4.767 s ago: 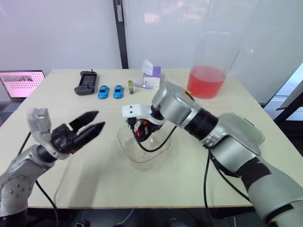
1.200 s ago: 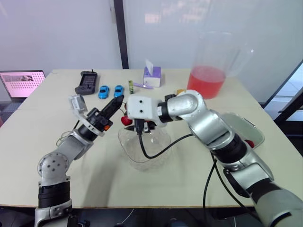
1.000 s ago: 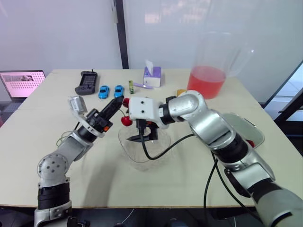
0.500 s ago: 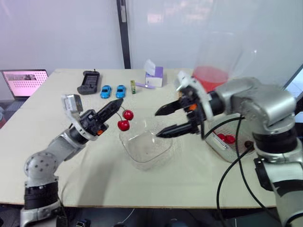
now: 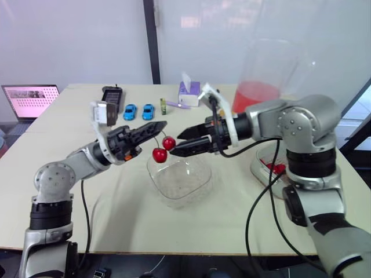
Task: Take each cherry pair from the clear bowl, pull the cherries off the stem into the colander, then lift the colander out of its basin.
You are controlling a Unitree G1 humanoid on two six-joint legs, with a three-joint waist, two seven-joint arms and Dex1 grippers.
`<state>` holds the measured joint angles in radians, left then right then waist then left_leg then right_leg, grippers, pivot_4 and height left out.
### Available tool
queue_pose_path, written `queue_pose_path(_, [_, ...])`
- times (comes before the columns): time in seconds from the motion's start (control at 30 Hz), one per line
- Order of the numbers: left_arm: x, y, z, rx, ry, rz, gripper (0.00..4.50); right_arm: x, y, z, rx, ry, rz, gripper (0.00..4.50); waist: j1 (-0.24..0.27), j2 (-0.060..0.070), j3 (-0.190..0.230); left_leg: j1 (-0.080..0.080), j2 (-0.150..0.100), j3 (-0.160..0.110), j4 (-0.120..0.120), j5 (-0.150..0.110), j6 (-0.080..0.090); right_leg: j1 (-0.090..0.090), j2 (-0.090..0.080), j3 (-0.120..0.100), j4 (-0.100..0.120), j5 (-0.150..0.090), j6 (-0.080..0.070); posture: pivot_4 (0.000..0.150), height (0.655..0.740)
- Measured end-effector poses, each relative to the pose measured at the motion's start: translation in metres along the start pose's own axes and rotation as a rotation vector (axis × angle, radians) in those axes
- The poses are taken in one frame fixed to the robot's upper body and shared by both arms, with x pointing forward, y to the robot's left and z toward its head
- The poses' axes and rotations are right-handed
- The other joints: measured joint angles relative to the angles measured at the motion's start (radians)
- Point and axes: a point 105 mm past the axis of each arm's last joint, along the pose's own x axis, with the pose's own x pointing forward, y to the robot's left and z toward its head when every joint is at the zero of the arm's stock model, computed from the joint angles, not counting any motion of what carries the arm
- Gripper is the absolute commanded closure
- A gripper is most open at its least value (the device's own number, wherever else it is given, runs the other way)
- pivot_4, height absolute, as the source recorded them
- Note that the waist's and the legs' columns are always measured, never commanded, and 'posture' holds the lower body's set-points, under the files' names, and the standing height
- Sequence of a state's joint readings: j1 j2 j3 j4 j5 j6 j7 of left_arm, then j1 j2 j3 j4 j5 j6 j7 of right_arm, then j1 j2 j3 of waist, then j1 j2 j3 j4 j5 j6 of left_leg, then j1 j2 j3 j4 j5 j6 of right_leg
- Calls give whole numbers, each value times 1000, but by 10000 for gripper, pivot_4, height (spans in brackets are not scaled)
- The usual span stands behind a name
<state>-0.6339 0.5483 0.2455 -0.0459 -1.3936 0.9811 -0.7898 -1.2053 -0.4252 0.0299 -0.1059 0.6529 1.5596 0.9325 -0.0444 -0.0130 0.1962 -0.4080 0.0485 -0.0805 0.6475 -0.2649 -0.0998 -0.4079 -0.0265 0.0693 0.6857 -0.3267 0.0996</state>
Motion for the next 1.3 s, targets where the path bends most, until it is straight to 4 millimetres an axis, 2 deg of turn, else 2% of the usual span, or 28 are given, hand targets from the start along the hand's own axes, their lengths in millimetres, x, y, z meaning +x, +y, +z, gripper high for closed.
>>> queue_pose_path(0.2, [1, 0, -2, -5, 4, -6, 45000, 11, 5, 3, 16, -2, 31, 300, -2, 0, 0, 0, 0, 0, 0, 0, 0, 0, 0, 0, 0, 0, 0, 1500, 7400])
queue_pose_path(0.5, [6, -4, -5, 5, 9, -19, 45000, 13, 6, 3, 17, 5, 47, 300, -2, 0, 0, 0, 0, 0, 0, 0, 0, 0, 0, 0, 0, 0, 0, 1500, 7400])
queue_pose_path(0.6, [6, -3, -6, 1, 6, -10, 45000, 13, 7, 1, 14, 18, 49, 8155, -2, 0, 0, 0, 0, 0, 0, 0, 0, 0, 0, 0, 0, 0, 0, 1500, 7400])
queue_pose_path(0.73, [6, -2, -6, 1, 5, -2, 45000, 12, 6, 2, 2, 9, 47, 26535, -2, 0, 0, 0, 0, 0, 0, 0, 0, 0, 0, 0, 0, 0, 0, 1500, 7400])
queue_pose_path(1.3, [7, -1, -7, -8, -1, -6, 45000, 1, 7, 1, 1, 17, 54, 26535, -2, 0, 0, 0, 0, 0, 0, 0, 0, 0, 0, 0, 0, 0, 0, 1500, 7400])
